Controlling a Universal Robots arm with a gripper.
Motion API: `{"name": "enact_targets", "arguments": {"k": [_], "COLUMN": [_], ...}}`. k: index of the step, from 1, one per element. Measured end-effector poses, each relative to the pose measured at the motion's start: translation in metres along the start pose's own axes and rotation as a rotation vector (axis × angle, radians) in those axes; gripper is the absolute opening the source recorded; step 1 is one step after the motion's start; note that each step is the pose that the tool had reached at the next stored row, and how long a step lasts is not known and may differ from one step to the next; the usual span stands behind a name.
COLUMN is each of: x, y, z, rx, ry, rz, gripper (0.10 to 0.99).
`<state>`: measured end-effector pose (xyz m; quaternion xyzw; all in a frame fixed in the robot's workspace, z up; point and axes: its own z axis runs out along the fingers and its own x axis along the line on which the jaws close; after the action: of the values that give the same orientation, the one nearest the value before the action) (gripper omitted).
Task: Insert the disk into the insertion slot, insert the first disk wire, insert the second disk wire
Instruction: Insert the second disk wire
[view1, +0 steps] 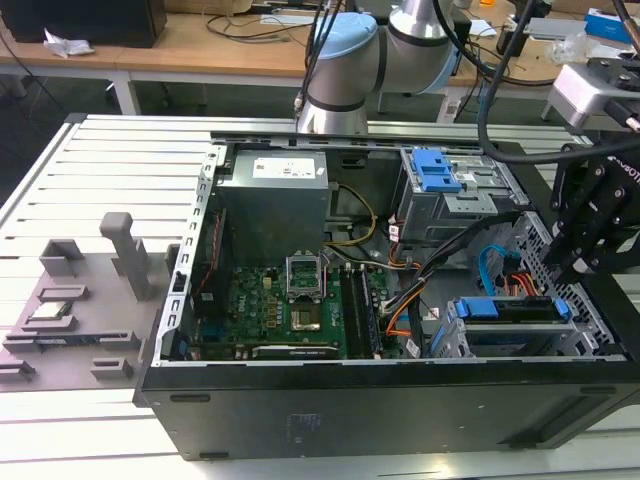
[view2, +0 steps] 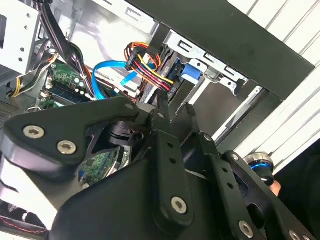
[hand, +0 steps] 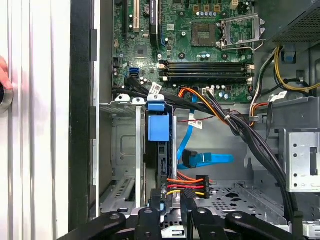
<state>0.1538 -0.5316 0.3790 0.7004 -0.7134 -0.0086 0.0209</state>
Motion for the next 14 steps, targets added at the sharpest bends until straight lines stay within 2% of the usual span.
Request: {"name": "enact_targets", "arguments": {"k": [2,4,7,8,9,10,11,14], "x": [-0.0028,-0.0103,-0.0191,-0.0203,-0.0202,-0.0201,-0.0201,-0.0201], "y": [0.0012,0.0057,0.0162,0.0240,0.0307,0.0369,0.0383,0.0390], "z": [0.0004,0.0004,0.0009,0.0019,0.0035,0.0061,0.0070,0.0074], "rx": [0.000,0.000,0.000,0.000,0.000,0.000,0.000,0.000], "ry": [-0.0008,-0.0006,-0.0005,0.0000,0.0018,0.0132,0.0181,0.0190], "rz": [0.000,0.000,0.000,0.000,0.000,0.003,0.007,0.016], "gripper": [0.302,0.302,0.302,0.302,0.302,0.302,0.302,0.302]}}
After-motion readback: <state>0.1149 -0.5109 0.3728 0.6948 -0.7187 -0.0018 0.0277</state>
